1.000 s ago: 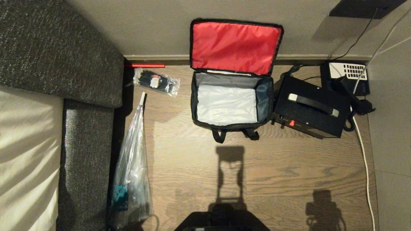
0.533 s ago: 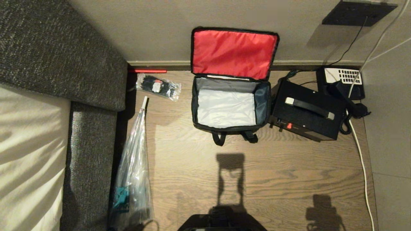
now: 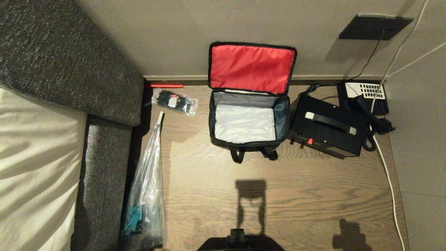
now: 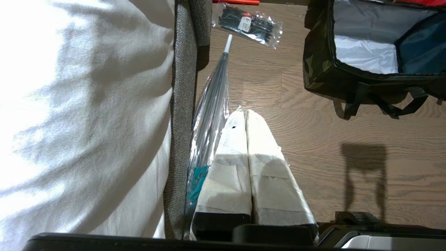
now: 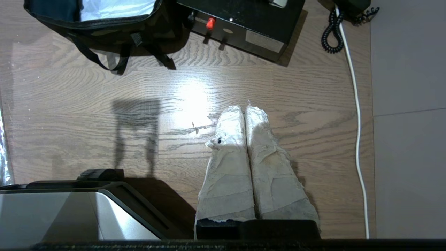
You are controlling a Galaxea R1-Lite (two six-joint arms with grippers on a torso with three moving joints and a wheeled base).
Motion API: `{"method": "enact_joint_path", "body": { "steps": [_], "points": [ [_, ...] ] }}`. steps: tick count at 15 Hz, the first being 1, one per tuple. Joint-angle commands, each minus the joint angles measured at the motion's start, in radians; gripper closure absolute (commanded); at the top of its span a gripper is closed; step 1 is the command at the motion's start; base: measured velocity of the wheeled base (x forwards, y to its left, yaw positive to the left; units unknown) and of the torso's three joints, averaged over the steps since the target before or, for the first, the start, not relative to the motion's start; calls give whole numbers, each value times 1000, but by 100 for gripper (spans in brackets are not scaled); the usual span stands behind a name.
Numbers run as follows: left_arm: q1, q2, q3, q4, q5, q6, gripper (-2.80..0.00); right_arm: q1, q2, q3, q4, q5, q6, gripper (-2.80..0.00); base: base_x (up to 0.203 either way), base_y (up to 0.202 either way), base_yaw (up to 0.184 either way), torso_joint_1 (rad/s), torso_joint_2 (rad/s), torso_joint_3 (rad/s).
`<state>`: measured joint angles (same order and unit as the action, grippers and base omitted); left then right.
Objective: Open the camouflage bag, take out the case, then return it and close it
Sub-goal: Grip the handle again
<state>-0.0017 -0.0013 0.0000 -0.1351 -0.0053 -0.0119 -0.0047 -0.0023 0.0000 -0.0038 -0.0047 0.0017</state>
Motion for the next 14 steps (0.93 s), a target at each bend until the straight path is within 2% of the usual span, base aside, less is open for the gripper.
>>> {"method": "enact_joint_path", "body": {
  "steps": [1, 7, 10, 12, 14],
  "points": [
    [0, 1, 40, -1, 1, 0, 0, 0, -2, 0, -1, 0, 0, 0, 0, 0, 0, 1, -2, 36],
    [0, 1, 40, -1, 1, 0, 0, 0, -2, -3, 3, -1, -7, 0, 0, 0, 0, 0, 0, 0],
    [0, 1, 40, -1, -1, 0, 0, 0, -2, -31, 71, -2, -10, 0, 0, 0, 0, 0, 0, 0],
    [0, 1, 40, -1, 1, 0, 0, 0, -2, -141, 219, 3, 15, 0, 0, 0, 0, 0, 0, 0],
    [0, 1, 40, -1, 1, 0, 0, 0, -2, -337, 423, 64, 44, 0, 0, 0, 0, 0, 0, 0]
  ]
}}
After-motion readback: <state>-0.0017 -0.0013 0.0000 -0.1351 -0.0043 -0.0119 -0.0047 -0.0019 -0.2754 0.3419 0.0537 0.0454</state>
